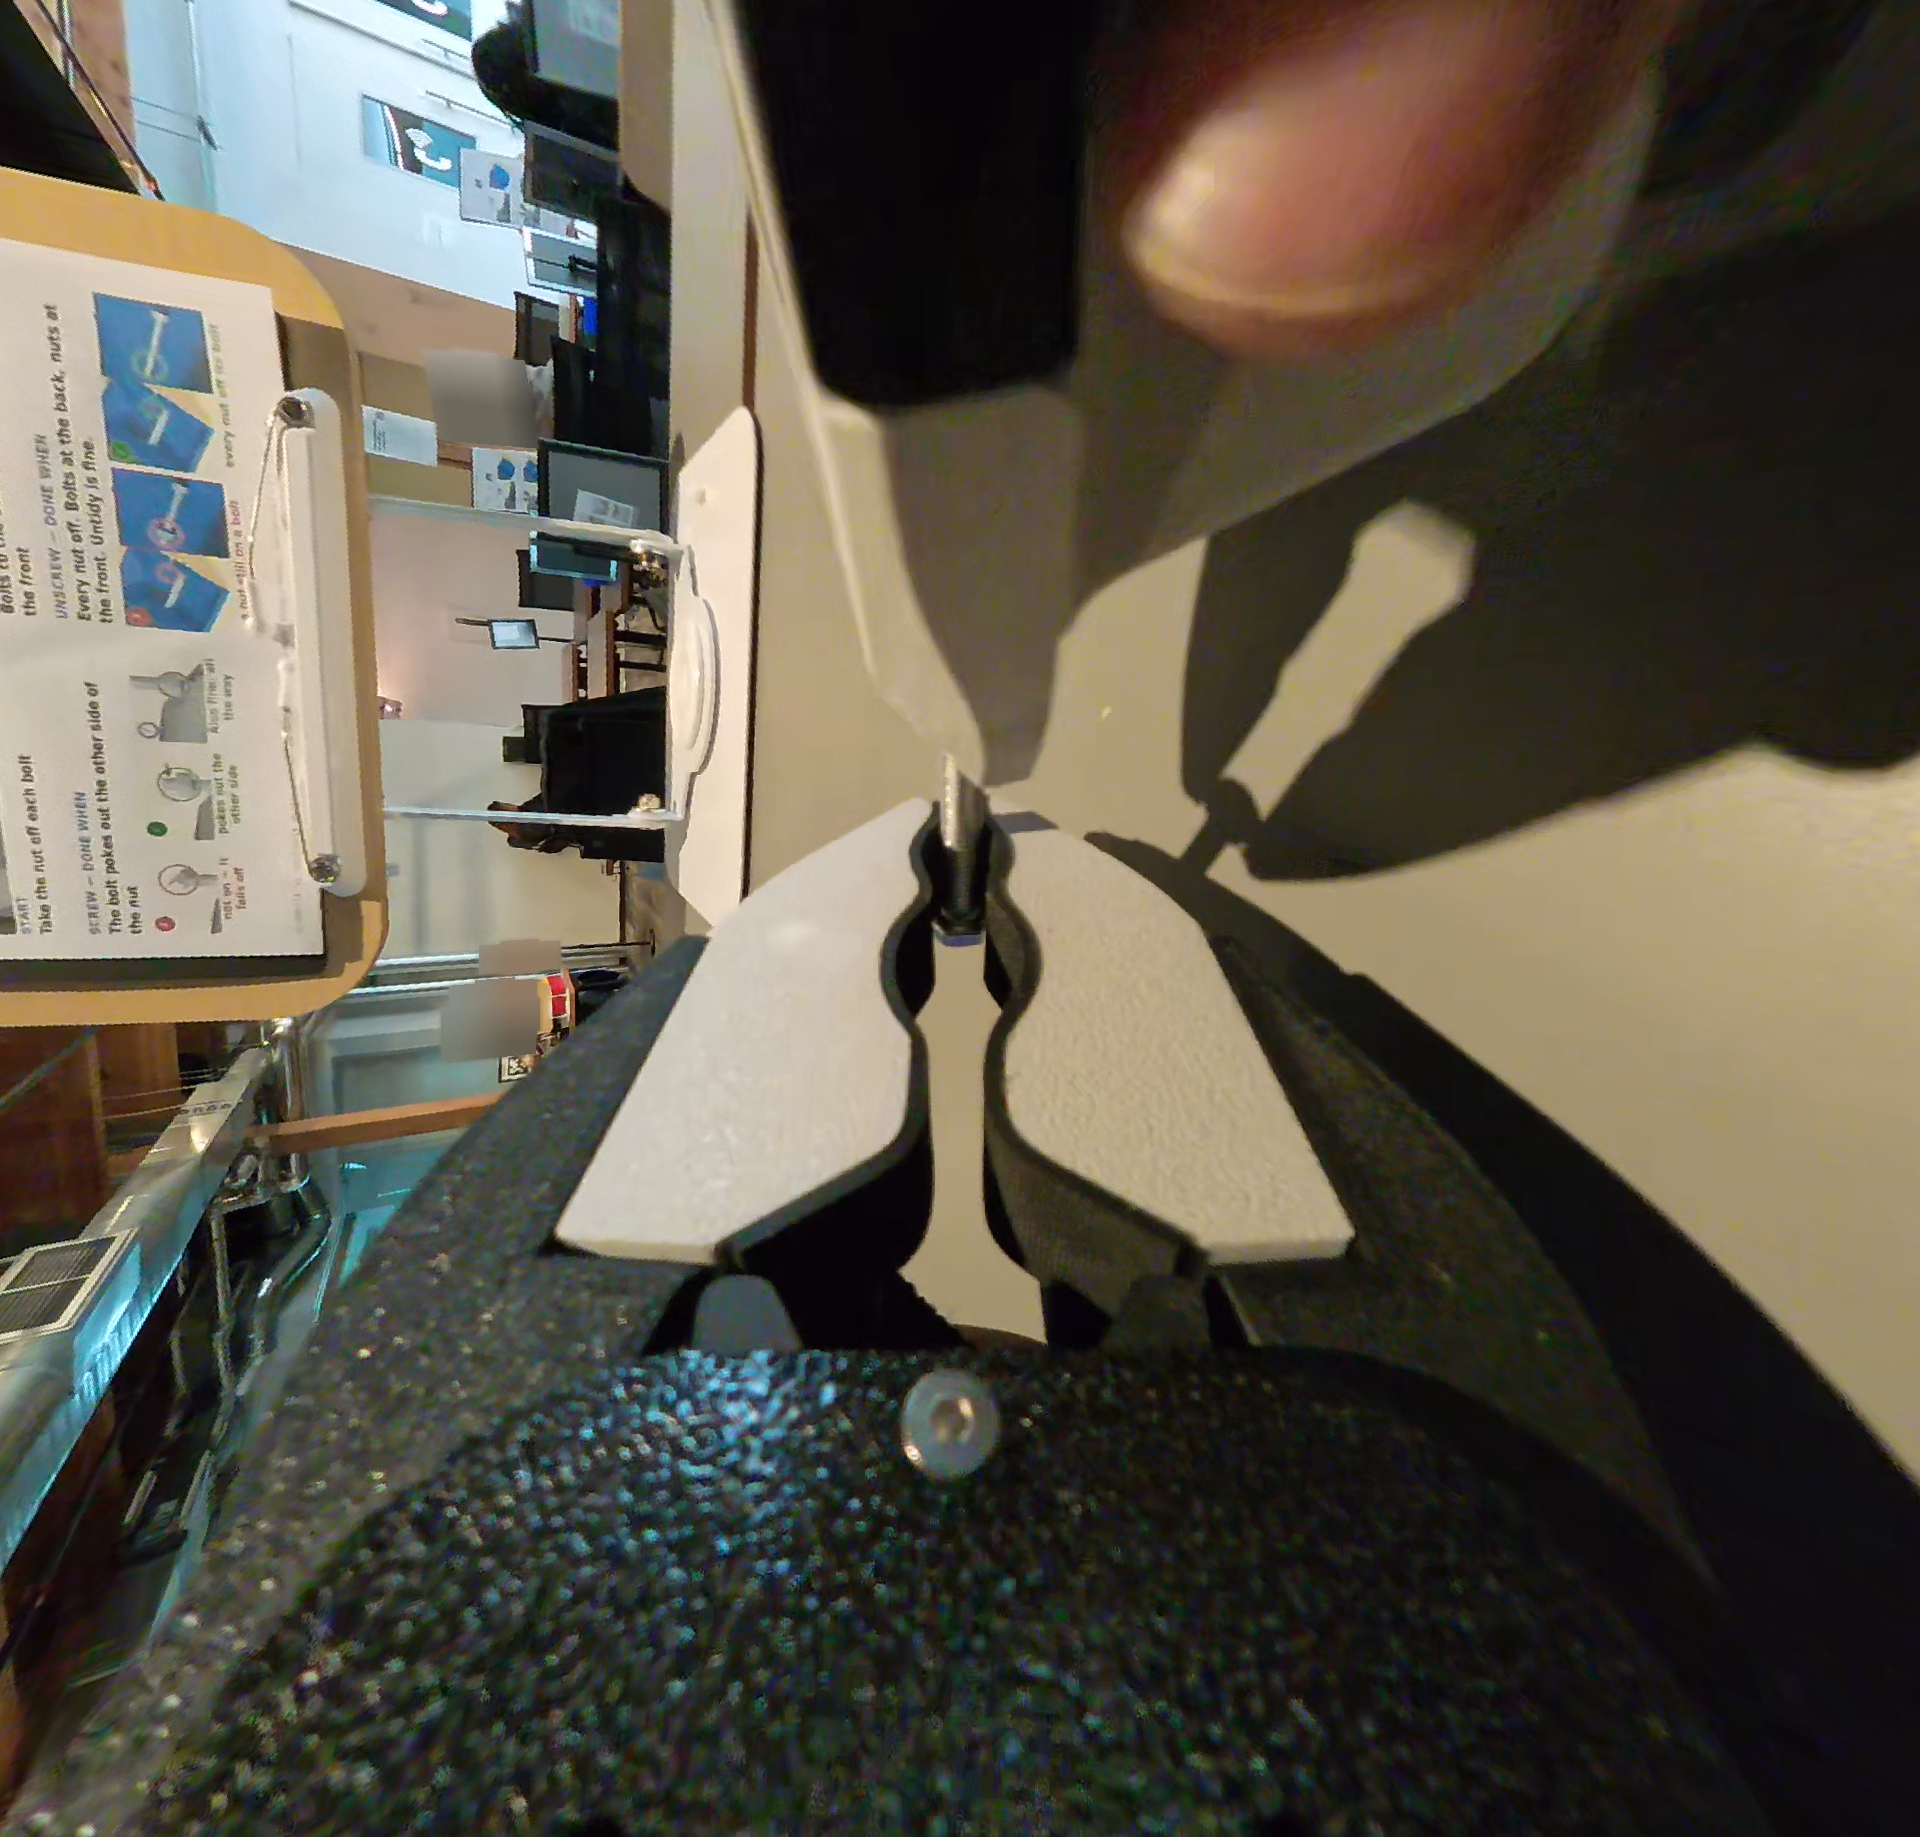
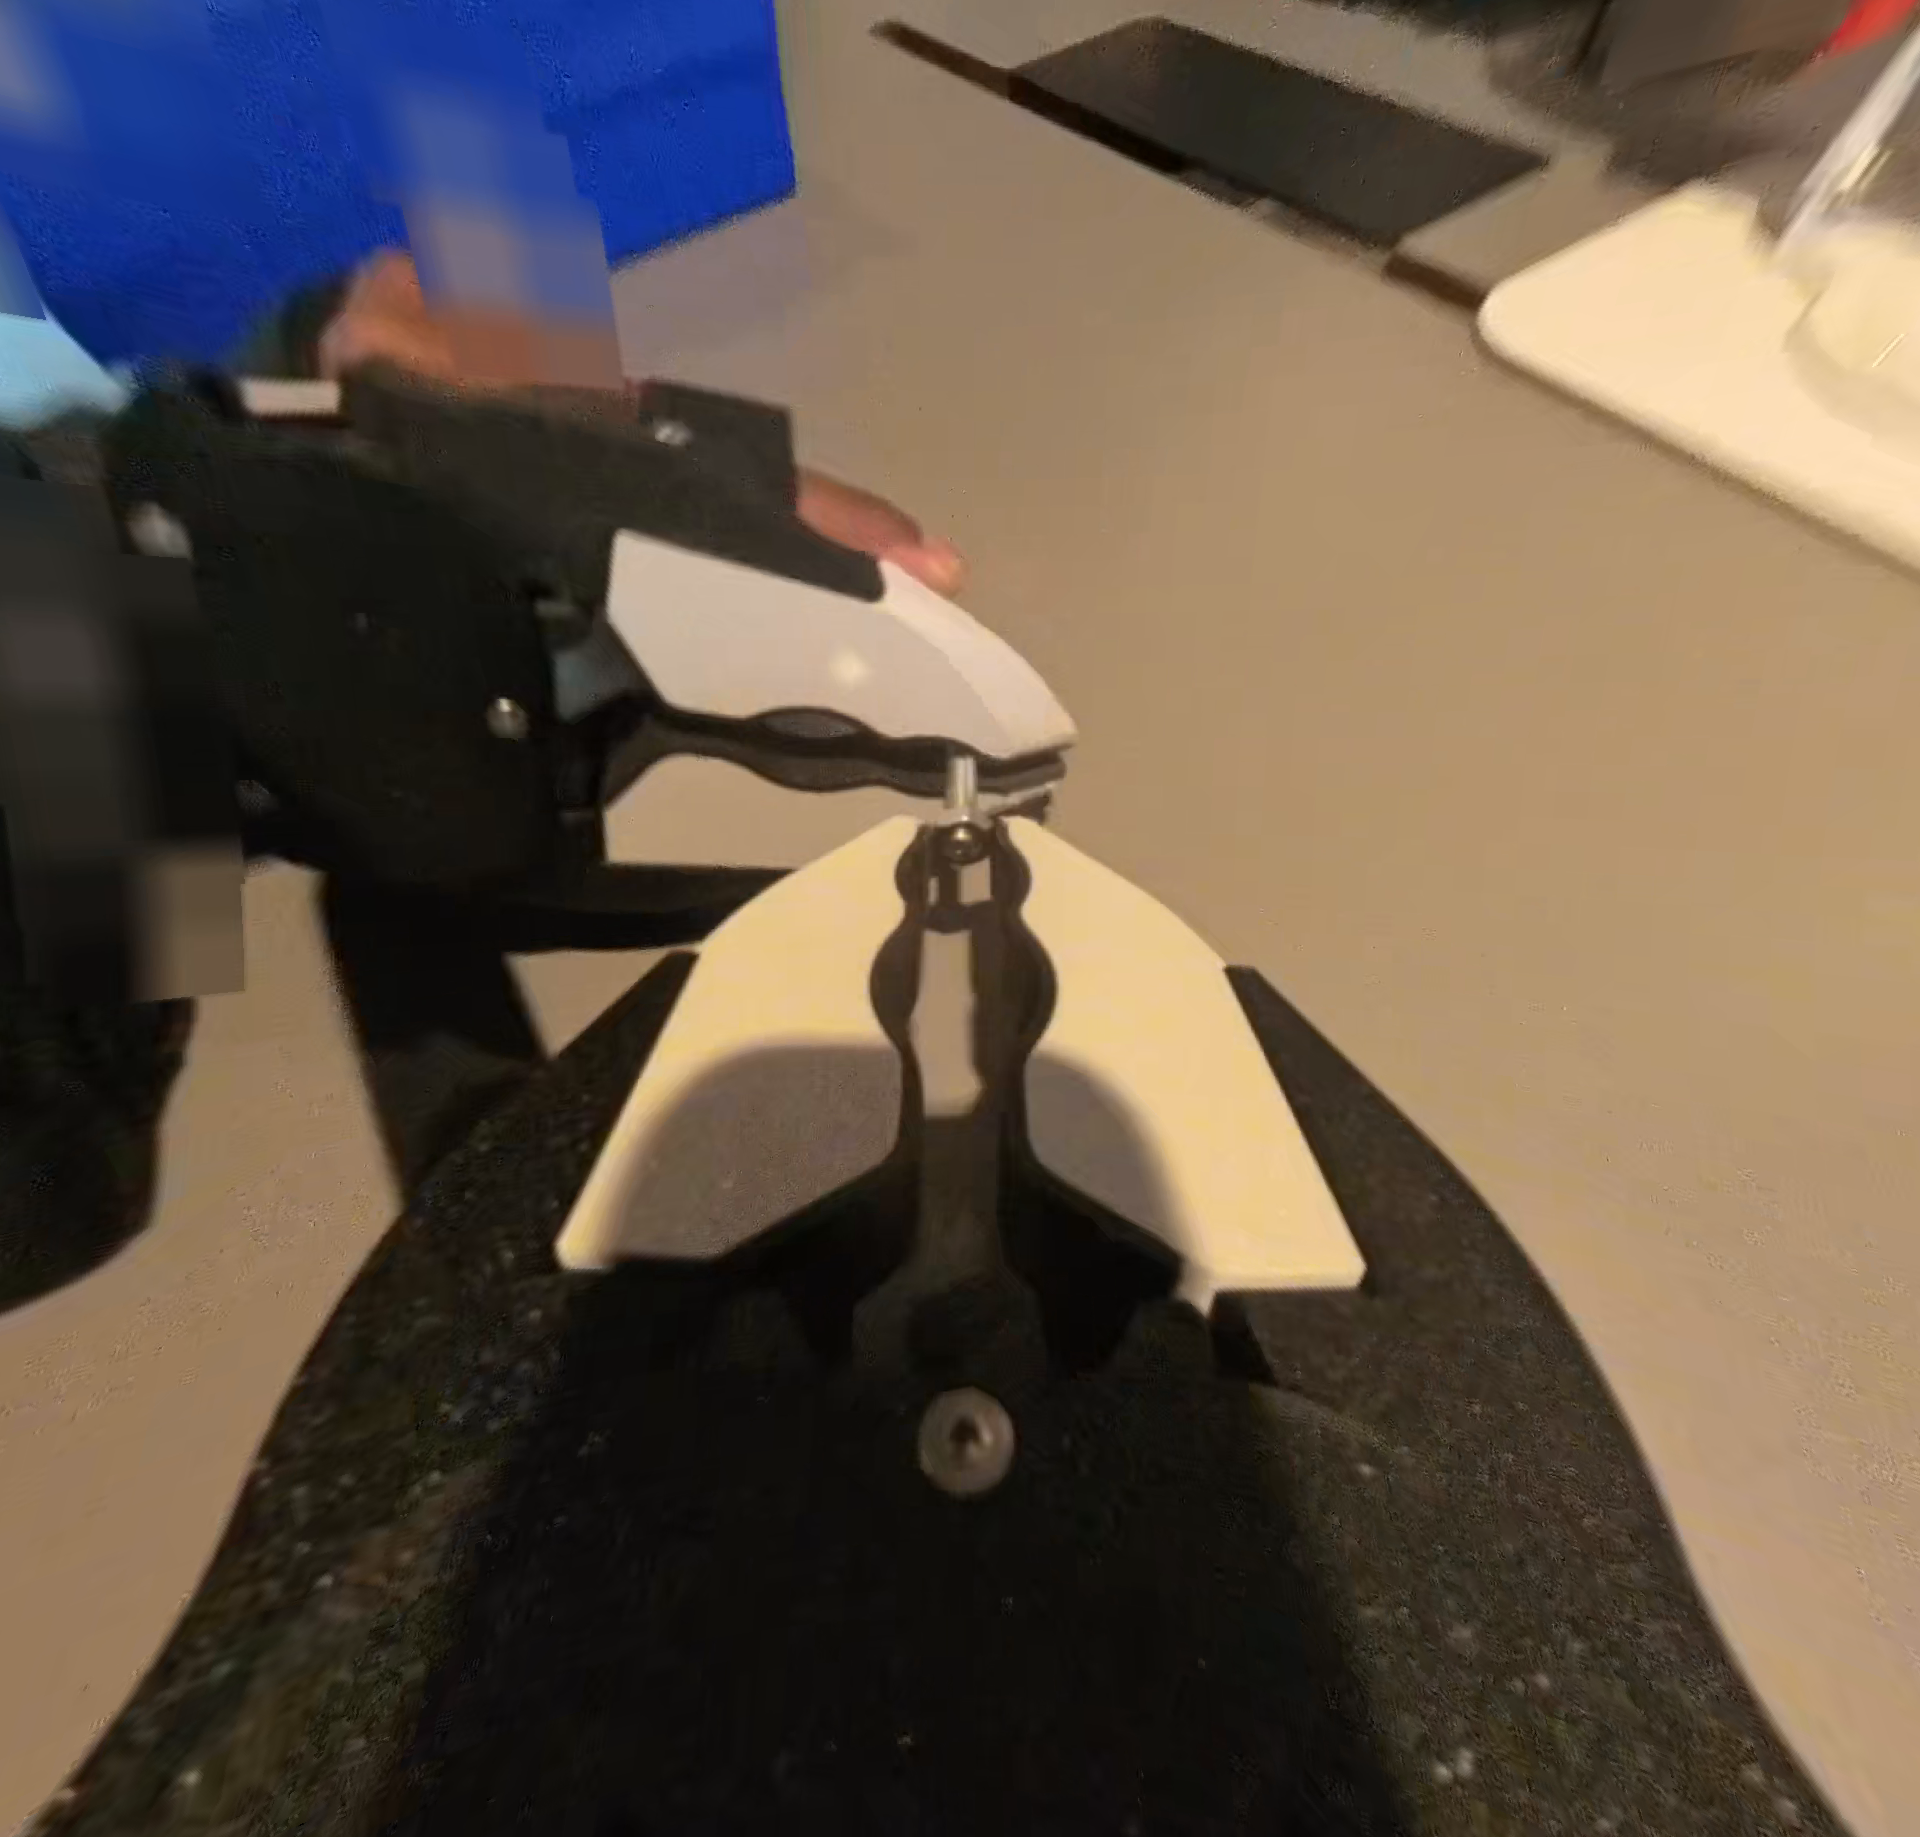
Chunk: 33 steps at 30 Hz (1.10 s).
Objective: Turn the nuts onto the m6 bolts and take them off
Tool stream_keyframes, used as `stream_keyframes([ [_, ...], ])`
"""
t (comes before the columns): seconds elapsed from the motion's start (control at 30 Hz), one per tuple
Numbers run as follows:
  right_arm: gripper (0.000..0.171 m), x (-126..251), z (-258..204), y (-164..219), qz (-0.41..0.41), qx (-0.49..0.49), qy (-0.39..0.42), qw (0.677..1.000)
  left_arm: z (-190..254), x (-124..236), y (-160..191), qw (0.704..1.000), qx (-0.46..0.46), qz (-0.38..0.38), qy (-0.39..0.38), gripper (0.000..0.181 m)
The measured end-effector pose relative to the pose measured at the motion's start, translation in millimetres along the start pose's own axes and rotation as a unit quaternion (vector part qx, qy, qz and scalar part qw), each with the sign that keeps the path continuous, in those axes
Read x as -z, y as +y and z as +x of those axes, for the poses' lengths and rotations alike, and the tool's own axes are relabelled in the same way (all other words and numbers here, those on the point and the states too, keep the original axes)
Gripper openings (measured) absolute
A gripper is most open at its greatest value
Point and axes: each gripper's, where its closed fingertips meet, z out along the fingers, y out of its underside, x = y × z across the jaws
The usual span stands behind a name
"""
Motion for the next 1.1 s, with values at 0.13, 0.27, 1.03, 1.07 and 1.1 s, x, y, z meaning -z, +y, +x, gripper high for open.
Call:
stream_keyframes([
  [0.13, 0.018, 6.4, -1.6, -6.5, 0.024, -0.049, -0.067, 0.996, 0.9, -0.4, -1.3, 1.0, 0.002, 0.001, 0.001, 0.004],
  [0.27, 0.038, 8.2, 5.7, -6.9, 0.025, 0.109, -0.016, 0.994, 0.0, -0.2, 1.1, 1.0, 0.004, -0.001, 0.001, 0.004],
  [1.03, 0.019, 5.3, -5.1, 3.9, -0.018, -0.093, -0.089, 0.992, 2.9, 0.7, -5.2, 1.0, -0.009, 0.003, 0.002, 0.004],
  [1.07, 0.028, 5.9, -4.0, 2.2, -0.014, -0.082, -0.093, 0.992, 2.9, 0.5, -4.9, 1.0, -0.008, 0.003, 0.002, 0.004],
  [1.1, 0.035, 7.0, -2.2, -0.5, -0.007, -0.056, -0.088, 0.995, 2.7, 0.6, -4.2, 1.0, -0.007, 0.003, 0.002, 0.004],
])
